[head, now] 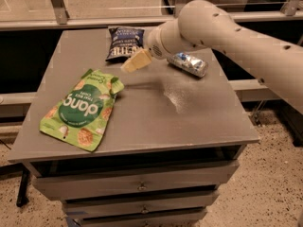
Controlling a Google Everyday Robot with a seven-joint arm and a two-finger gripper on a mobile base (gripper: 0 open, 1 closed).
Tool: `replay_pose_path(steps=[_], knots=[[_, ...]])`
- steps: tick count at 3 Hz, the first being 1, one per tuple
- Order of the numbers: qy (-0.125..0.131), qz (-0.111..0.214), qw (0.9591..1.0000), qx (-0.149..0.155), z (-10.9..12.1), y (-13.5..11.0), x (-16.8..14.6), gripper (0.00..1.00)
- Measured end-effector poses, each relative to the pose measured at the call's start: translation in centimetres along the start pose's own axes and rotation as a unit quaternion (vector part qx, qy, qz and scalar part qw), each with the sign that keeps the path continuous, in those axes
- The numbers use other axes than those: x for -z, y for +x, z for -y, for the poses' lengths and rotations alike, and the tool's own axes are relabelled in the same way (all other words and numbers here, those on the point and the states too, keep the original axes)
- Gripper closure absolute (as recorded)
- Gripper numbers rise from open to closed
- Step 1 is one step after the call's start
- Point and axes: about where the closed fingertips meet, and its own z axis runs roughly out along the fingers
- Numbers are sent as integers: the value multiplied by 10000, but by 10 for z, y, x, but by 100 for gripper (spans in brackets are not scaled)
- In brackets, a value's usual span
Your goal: Pick blue chip bag
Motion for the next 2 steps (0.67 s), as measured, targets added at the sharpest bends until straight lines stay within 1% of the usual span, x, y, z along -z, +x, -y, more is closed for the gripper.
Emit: replay_pose_path(steps=[1, 2], knots=[[85, -41, 10000, -26, 18, 6, -26, 0], [109, -38, 9999, -83, 28, 5, -51, 0]])
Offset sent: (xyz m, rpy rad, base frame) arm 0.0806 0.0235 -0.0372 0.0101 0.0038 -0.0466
